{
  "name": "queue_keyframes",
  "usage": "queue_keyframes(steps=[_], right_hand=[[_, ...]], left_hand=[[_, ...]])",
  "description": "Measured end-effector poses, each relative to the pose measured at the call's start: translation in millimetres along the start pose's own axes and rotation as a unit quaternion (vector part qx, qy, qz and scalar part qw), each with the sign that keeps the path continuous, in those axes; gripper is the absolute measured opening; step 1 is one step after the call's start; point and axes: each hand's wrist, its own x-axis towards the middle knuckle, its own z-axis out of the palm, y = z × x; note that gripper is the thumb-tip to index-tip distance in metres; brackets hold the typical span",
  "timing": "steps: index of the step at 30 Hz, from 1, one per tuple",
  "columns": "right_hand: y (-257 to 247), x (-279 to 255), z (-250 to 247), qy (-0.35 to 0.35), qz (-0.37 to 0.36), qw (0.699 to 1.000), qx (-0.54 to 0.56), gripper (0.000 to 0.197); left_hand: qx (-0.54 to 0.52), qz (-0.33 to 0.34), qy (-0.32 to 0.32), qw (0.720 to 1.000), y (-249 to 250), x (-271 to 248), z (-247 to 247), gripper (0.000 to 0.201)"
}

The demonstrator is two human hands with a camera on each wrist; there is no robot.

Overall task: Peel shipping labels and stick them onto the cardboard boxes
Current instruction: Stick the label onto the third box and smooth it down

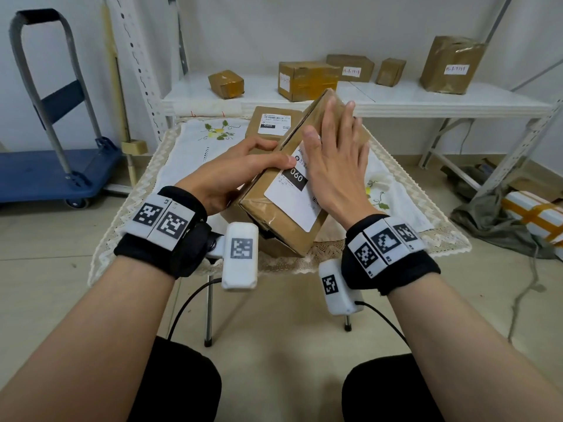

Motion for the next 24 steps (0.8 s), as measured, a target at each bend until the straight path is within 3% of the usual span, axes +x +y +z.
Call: queue_keyframes(steps=[5, 8, 11, 14, 24], right_hand=[[13, 8, -5, 0.0, 0.061, 0.998, 0.005, 0.07], [15, 10, -9, 0.0, 0.091, 0.996, 0.025, 0.069], [1, 7, -10, 0.01, 0.029, 0.999, 0.036, 0.067], [-16, -3, -2, -0.026, -0.032, 0.999, 0.021, 0.066], [-26, -18, 18, -0.103, -0.076, 0.991, 0.038, 0.067]], left_hand=[[0.012, -0.004, -0.005, 1.0, -1, 1, -3, 0.055], [-0.012, -0.004, 0.017, 1.0, -1, 1, -4, 0.042], [-0.037, 0.005, 0.056, 0.998, -1, 2, -5, 0.046], [-0.074, 0.022, 0.093, 0.993, 0, 3, -3, 0.055], [-0.169, 0.086, 0.207, 0.96, -4, 7, -2, 0.066]])
